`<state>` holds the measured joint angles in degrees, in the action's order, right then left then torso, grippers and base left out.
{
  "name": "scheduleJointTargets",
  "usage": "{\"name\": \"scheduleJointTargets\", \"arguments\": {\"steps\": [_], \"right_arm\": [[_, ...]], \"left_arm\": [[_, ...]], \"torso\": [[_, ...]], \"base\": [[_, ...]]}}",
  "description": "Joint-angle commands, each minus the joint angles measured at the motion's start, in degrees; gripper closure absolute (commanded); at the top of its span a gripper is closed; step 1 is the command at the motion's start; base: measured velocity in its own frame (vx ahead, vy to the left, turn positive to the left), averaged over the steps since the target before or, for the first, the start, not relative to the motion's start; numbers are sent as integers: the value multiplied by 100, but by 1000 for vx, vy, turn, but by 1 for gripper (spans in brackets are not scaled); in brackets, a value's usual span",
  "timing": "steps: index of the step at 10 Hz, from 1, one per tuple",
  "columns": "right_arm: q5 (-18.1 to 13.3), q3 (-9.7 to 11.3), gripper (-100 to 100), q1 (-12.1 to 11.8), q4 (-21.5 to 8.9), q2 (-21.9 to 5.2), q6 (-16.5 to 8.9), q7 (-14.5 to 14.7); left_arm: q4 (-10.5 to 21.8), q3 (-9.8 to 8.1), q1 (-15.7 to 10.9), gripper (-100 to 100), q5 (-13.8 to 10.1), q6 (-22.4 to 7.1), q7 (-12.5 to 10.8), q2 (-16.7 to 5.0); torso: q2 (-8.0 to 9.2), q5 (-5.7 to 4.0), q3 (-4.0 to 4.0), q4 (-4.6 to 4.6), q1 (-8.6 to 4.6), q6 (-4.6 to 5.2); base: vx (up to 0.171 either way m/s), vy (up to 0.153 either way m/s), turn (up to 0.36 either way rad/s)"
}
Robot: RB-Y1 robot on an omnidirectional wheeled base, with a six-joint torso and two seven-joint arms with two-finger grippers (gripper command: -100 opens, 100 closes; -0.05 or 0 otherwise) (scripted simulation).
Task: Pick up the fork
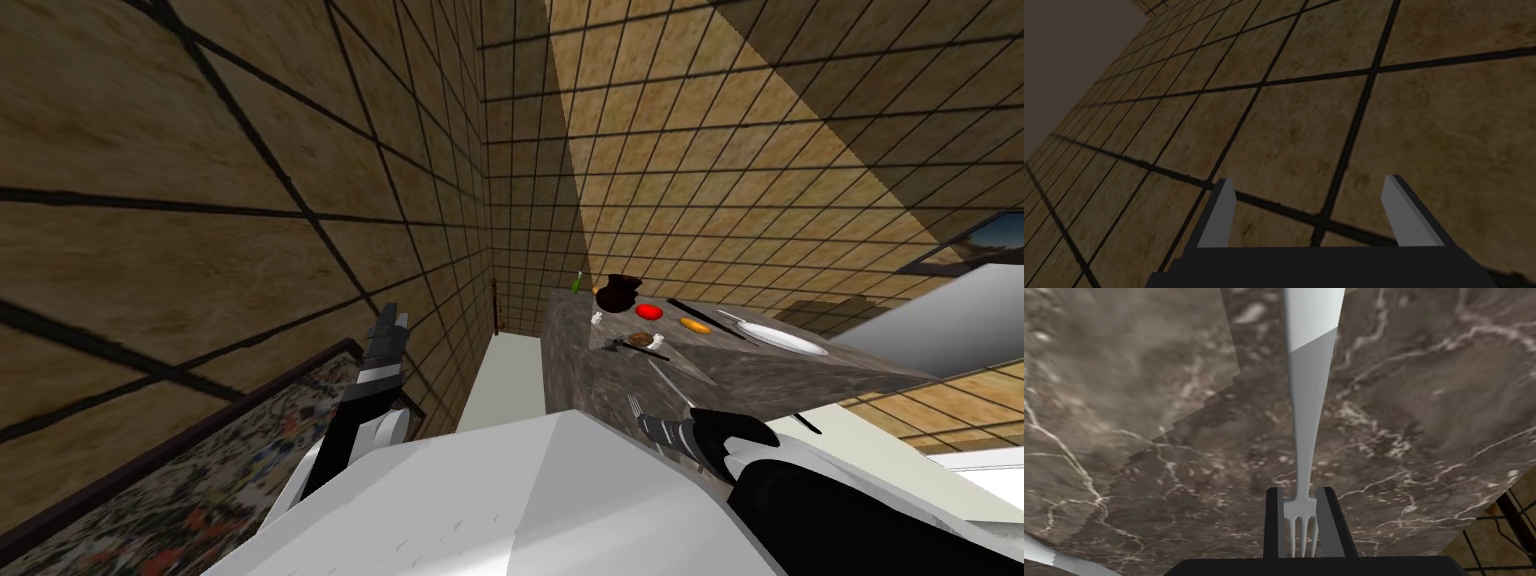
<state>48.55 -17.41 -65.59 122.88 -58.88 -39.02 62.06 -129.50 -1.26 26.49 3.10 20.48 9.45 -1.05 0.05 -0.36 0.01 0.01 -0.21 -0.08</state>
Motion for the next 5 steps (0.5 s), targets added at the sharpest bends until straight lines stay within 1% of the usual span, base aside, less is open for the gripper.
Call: {"name": "scheduleJointTargets", "arguments": {"steps": [1,2,3,5], "right_arm": [[-98,-6,100,39,77,-65,-98,-273],[-179,-12,100,74,139,-123,-177,-429],[-179,-12,100,74,139,-123,-177,-482],[-342,-23,100,145,265,-239,-336,-855]], "left_arm": [[0,0,0,0,0,0,0,0],[0,0,0,0,0,0,0,0],[0,0,-1,0,0,0,0,0],[0,0,0,0,0,0,0,0]], "torso": [[0,0,0,0,0,0],[1,0,0,0,-2,-2],[9,0,5,2,-5,-3],[1,-1,1,1,0,-2]], "base": [[-59,-13,59],[-92,-20,111],[-71,-14,38],[-64,-2,76]]}}
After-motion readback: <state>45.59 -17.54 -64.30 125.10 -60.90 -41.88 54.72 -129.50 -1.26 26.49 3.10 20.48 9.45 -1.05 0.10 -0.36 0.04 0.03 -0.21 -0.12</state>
